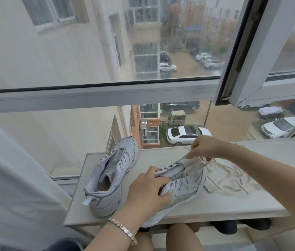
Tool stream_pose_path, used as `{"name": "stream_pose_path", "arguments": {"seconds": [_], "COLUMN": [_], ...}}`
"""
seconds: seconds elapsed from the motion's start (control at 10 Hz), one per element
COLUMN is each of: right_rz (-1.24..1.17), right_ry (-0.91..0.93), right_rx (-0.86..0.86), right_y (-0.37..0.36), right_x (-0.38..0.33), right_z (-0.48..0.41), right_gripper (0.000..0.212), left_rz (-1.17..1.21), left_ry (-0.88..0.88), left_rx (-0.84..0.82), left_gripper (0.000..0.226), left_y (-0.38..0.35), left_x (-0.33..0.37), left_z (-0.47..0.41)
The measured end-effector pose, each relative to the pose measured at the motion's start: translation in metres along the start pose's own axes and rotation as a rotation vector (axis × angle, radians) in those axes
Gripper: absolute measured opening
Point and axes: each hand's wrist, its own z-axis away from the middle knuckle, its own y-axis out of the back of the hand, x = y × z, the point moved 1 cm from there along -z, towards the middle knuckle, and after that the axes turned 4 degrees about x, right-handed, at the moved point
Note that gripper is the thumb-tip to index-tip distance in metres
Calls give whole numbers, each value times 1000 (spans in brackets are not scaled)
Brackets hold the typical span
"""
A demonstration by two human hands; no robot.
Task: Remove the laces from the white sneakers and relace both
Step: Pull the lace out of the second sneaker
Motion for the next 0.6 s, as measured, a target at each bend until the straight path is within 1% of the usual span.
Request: {"name": "stream_pose_path", "arguments": {"seconds": [0.1, 0.2, 0.3, 0.4, 0.5, 0.6], "right_rz": [505, -532, -759, 394, 775, 808], "right_ry": [247, -248, -484, 119, 755, 583], "right_rx": [213, 138, 23, 480, 675, 655], "right_y": [8, 15, 21, 19, 13, -8], "right_x": [-3, 7, 18, 27, 22, 14], "right_z": [-2, -14, -6, -3, 10, 12], "right_gripper": [34, 25, 30, 14, 10, 26], "left_rz": [2, 6, -6, -10, 2, 6], "left_ry": [4, 32, 39, 35, 47, 53], "left_rx": [-8, 27, 24, 14, 15, 22], "left_gripper": [36, 32, 31, 31, 30, 30], "left_y": [0, 0, -1, -1, -1, -2], "left_x": [0, -1, 1, 2, 1, 0], "left_z": [-2, -1, -1, -2, -2, -2]}}
